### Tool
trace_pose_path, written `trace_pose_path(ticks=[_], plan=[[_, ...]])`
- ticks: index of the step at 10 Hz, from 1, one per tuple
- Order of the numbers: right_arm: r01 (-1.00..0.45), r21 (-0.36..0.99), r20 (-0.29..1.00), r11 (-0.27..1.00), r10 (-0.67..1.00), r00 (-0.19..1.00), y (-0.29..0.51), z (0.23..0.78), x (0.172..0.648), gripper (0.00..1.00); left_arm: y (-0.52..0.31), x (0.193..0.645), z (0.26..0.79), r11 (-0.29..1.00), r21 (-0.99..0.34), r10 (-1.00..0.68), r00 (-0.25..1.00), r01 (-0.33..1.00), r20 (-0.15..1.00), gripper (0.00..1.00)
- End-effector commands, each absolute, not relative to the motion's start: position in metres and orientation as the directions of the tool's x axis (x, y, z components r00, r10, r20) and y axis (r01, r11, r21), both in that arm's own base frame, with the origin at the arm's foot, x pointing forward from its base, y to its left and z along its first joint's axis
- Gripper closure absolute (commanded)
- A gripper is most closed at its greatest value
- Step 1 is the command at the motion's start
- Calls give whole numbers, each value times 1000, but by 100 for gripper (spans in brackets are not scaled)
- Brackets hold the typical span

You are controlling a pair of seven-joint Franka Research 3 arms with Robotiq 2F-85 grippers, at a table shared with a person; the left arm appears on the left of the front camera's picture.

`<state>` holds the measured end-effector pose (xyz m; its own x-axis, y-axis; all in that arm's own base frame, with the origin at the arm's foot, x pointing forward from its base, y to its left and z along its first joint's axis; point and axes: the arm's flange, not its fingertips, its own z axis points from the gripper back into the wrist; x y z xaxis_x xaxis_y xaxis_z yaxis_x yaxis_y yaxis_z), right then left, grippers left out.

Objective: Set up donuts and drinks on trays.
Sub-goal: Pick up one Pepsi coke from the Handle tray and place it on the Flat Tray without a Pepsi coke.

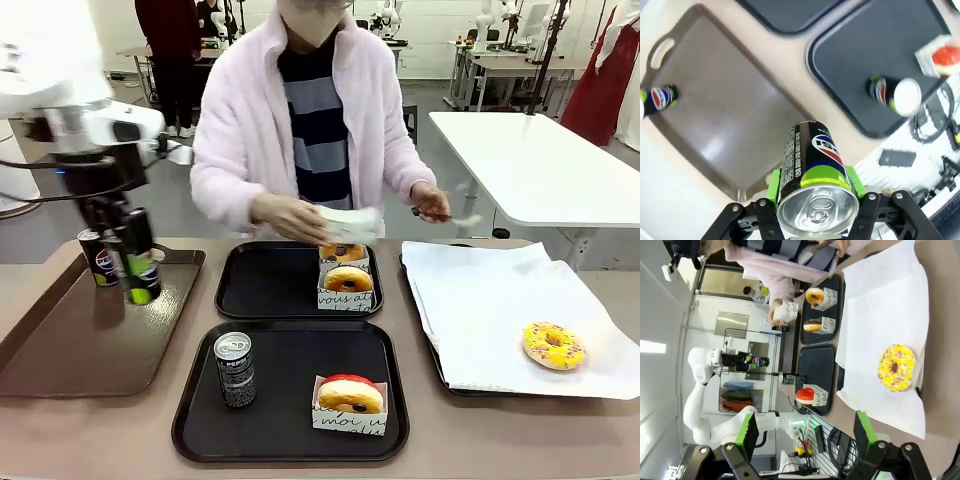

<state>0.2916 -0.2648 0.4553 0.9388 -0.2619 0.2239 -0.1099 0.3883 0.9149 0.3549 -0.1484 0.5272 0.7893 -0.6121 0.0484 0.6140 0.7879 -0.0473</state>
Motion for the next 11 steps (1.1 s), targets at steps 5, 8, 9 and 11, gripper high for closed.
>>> trace_pose_path(ticks=[5,8,9,11], plan=[[-122,914,237,388,-266,934,-265,456,291,0,-125,308,542,772,-12,-630,767,636,122,41],[-122,914,237,388,-266,934,-265,456,291,0,-125,310,543,776,-9,-626,771,631,121,41],[-122,914,237,388,-266,934,-265,456,291,0,-125,308,542,781,-4,-619,776,624,122,41],[-122,914,237,388,-266,934,-265,456,291,0,-126,315,543,782,-8,-618,777,623,117,41]])
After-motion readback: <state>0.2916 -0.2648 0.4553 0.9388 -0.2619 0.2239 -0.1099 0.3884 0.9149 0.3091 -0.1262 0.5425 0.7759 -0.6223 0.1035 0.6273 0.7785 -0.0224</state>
